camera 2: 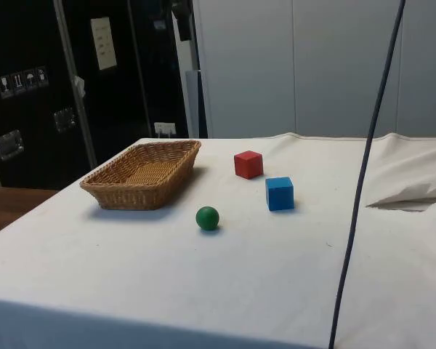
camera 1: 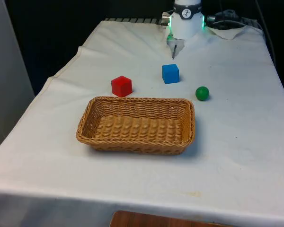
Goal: Place all non-red objects into the basket.
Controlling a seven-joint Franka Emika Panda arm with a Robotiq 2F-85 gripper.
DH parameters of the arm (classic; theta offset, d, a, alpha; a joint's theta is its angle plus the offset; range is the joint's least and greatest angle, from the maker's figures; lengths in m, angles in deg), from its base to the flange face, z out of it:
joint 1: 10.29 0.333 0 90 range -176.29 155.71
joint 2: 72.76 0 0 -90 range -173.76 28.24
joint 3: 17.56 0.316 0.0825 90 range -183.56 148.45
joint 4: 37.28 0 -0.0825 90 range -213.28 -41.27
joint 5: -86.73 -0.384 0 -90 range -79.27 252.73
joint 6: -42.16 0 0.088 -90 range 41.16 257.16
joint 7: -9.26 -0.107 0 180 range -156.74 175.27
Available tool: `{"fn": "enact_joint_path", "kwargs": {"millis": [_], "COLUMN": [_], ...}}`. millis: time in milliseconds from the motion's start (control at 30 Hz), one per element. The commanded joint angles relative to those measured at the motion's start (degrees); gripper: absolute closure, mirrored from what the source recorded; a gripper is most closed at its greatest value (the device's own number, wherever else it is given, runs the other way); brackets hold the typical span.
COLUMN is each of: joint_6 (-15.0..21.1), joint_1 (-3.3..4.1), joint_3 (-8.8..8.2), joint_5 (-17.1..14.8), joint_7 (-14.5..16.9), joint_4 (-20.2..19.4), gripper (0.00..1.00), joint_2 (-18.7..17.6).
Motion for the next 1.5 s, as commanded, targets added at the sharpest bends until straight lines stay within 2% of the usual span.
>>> {"fn": "enact_joint_path", "kwargs": {"millis": [0,200,233,500,533,567,767,867,1067,1100,1133,1300,1333,1467], "joint_6": [0.29,0.74,0.06,1.6,0.69,1.78,3.04,2.52,5.1,4.07,5.33,6.76,5.79,7.79], "joint_1": [0.0,0.06,0.0,0.06,0.0,0.06,0.0,0.0,0.0,0.0,0.0,0.0,0.0,-0.06], "joint_3": [0.0,0.06,0.0,0.17,0.11,0.17,0.29,0.23,0.34,0.29,0.4,0.69,0.52,0.86], "joint_5": [0.11,0.4,0.0,0.97,0.46,1.03,1.2,0.8,1.26,0.8,1.26,1.43,0.86,1.55], "joint_7": [0.0,0.0,0.17,0.23,0.4,0.29,0.8,1.15,1.55,1.66,1.6,1.49,1.83,1.55], "joint_4": [-0.57,-2.06,-1.38,-4.64,-4.01,-5.04,-7.45,-7.62,-10.94,-10.2,-11.34,-13.52,-12.78,-15.13], "gripper": [0.0,0.0,0.0,0.0,0.0,0.0,0.0,0.0,0.0,0.0,0.0,0.0,0.0,0.0], "joint_2": [0.52,1.95,1.26,4.7,4.07,5.04,7.28,7.39,10.31,9.63,10.6,12.55,11.8,13.98]}}
